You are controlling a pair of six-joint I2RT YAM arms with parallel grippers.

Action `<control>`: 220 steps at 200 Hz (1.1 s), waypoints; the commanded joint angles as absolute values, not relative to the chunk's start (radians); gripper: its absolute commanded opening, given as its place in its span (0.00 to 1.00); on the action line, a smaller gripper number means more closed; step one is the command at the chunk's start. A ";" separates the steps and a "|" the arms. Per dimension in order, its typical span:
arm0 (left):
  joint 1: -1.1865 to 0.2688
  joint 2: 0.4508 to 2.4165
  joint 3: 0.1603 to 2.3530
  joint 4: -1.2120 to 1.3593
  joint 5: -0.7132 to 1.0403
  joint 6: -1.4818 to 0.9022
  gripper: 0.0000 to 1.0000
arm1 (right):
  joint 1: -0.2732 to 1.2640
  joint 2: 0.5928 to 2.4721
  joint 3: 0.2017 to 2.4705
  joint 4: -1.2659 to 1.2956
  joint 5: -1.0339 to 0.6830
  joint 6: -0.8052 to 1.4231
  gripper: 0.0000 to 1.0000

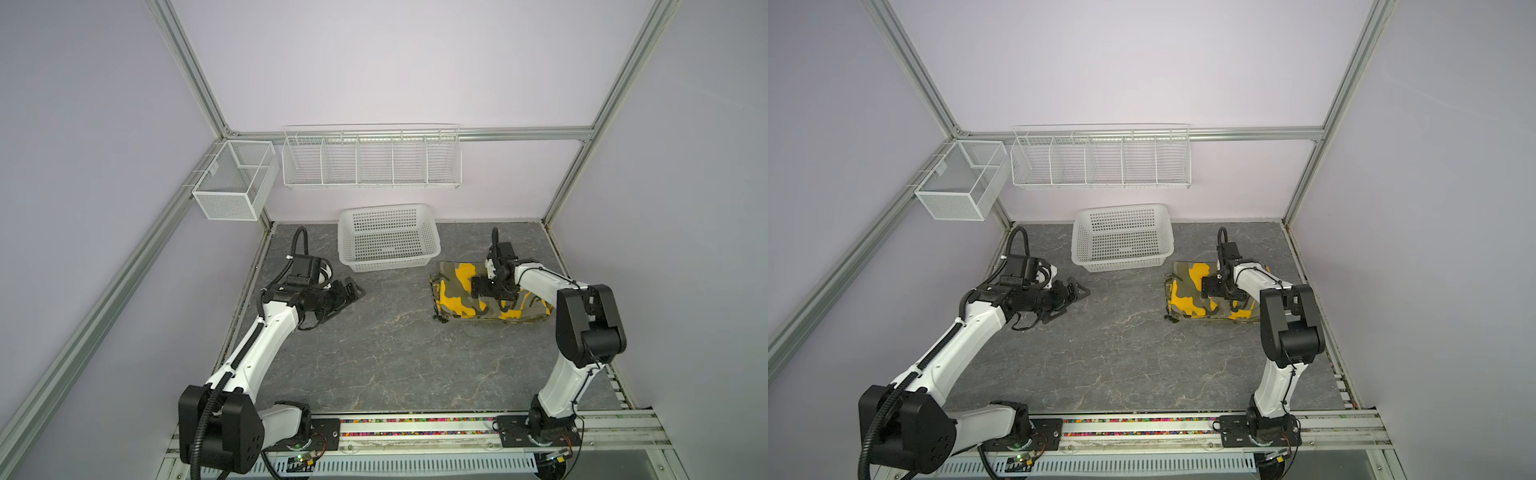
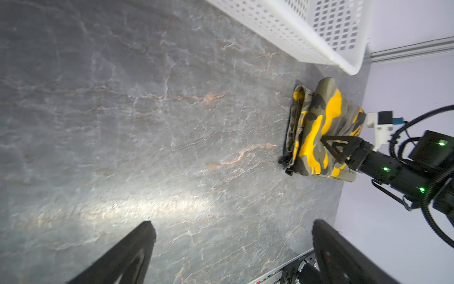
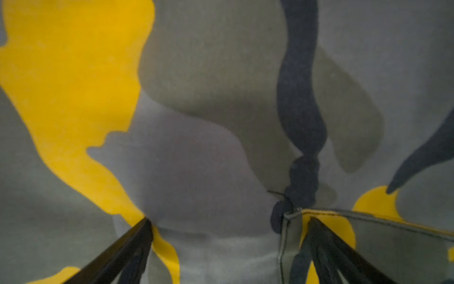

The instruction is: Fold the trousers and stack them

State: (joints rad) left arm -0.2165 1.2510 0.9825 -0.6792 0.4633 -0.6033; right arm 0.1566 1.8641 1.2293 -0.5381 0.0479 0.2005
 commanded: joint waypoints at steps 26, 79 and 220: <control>-0.222 1.268 0.972 -0.430 0.491 -0.570 1.00 | 0.110 2.068 1.467 -0.607 0.109 0.111 1.00; -0.222 1.338 0.999 -0.452 0.497 -0.536 0.99 | 0.031 2.275 1.759 -0.683 0.126 -0.112 0.99; -0.218 1.488 1.084 -0.621 0.512 -0.419 1.00 | -0.001 2.541 2.350 -0.920 -0.222 -0.530 0.96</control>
State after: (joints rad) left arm -0.2165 1.4738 1.0420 -0.5846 0.4934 -0.4599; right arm -0.0174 2.5347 2.3219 -0.8646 -0.1329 -0.4538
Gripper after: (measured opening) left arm 0.995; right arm 0.958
